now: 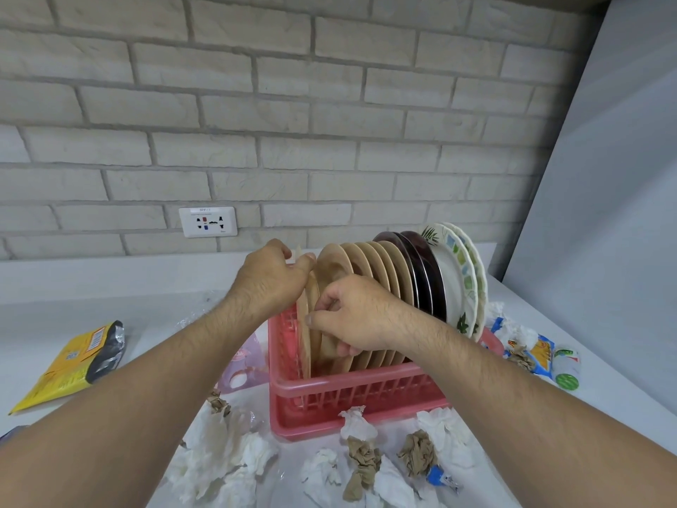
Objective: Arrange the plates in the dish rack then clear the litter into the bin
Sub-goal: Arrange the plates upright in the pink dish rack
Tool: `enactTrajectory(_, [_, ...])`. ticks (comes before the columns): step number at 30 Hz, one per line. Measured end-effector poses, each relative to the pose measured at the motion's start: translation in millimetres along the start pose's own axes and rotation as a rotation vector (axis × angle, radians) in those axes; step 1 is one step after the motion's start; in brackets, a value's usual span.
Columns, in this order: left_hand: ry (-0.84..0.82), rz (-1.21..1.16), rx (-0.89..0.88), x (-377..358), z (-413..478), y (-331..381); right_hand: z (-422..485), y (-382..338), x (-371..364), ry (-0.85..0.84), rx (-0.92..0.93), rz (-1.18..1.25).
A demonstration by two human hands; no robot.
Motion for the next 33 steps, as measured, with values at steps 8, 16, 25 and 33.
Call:
enactTrajectory(8, [0.072,0.029,-0.135,-2,-1,16,-14,10,29,0.141,0.001,-0.002])
enactTrajectory(16, [0.140,-0.013,-0.157,-9,-7,31,-34,23,50,0.188,-0.008,0.076])
enactTrajectory(25, [0.062,0.063,-0.027,-22,-14,27,-49,34,50,0.199,-0.025,0.122])
enactTrajectory(33, [0.027,0.018,-0.045,-26,-17,35,-34,27,28,0.211,-0.044,0.036])
Point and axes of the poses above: each hand's wrist, its own z-axis towards the middle knuckle, its own x-axis out of the back of the hand, y = z × x, the point moved 8 cm from there along z, towards the middle knuckle, and after that the axes turned 6 degrees about -y, right-handed, at the moved point
